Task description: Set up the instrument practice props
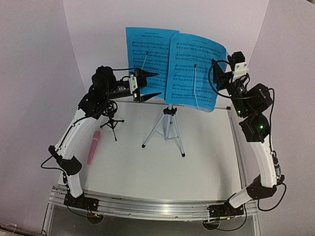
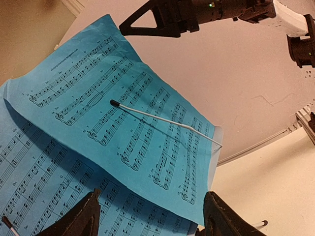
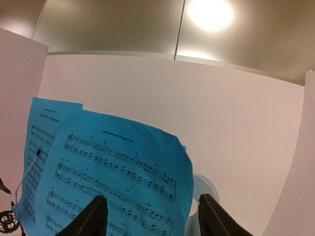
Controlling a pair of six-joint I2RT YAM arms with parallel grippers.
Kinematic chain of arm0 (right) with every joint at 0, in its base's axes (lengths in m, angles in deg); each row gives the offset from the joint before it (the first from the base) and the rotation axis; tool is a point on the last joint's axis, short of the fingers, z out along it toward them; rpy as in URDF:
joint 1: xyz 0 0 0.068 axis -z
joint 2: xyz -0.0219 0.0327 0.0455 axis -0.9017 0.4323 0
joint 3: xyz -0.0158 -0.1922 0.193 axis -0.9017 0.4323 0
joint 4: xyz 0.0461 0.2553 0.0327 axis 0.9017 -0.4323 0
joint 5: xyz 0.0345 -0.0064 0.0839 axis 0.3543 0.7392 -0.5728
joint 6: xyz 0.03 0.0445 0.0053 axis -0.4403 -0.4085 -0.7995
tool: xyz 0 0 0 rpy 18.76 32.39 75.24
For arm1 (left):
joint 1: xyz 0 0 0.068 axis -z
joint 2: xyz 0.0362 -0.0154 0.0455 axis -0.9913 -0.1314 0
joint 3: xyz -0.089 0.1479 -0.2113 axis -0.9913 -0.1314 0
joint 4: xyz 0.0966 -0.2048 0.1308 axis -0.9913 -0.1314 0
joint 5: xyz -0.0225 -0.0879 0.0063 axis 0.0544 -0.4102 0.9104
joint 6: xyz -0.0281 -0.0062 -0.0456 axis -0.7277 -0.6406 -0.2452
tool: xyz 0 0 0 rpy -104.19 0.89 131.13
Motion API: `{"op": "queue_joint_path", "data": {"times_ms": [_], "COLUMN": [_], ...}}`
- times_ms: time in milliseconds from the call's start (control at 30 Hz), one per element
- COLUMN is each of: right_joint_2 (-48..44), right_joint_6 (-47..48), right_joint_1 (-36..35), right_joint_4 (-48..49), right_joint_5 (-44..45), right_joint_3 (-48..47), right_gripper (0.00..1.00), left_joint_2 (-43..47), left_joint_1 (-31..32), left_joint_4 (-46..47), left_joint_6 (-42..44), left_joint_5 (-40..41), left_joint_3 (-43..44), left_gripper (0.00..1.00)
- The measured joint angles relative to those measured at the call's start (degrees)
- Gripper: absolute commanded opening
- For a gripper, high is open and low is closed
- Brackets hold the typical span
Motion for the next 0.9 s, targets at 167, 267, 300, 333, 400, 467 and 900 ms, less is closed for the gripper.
{"op": "queue_joint_path", "data": {"times_ms": [167, 267, 300, 333, 400, 467, 900], "right_joint_2": [1.58, 2.21, 2.35, 2.45, 2.52, 2.57, 2.81], "right_joint_6": [0.13, -0.13, -0.33, -0.51, -1.07, -1.64, -8.40], "right_joint_1": [1.40, 2.37, 2.76, 3.14, 3.91, 4.50, 8.03], "right_joint_4": [-0.34, -0.37, -0.37, -0.37, -0.37, -0.38, -0.39], "right_joint_5": [0.81, 0.77, 0.76, 0.70, 0.18, -0.60, -8.26], "right_joint_3": [-1.60, -2.43, -2.64, -2.77, -2.87, -2.91, -2.94], "right_gripper": [0.58, 0.50, 0.48, 0.46, 0.44, 0.42, 0.07], "left_joint_2": [0.98, 1.18, 1.22, 1.26, 1.45, 1.64, 2.69], "left_joint_1": [0.00, 0.00, 0.00, 0.00, 0.00, 0.00, 0.00], "left_joint_4": [-2.08, -3.39, -3.69, -3.96, -4.04, -4.34, -4.93], "left_joint_6": [0.28, 0.36, 0.38, 0.40, 0.76, 1.24, 2.97], "left_joint_5": [-0.12, -0.18, -0.23, -0.30, -0.36, -0.36, -0.32], "left_joint_3": [-0.52, -0.57, -0.57, -0.57, -0.81, -0.96, -3.03], "left_gripper": [0.72, 0.72, 0.72, 0.72, 0.72, 0.72, 0.72]}}
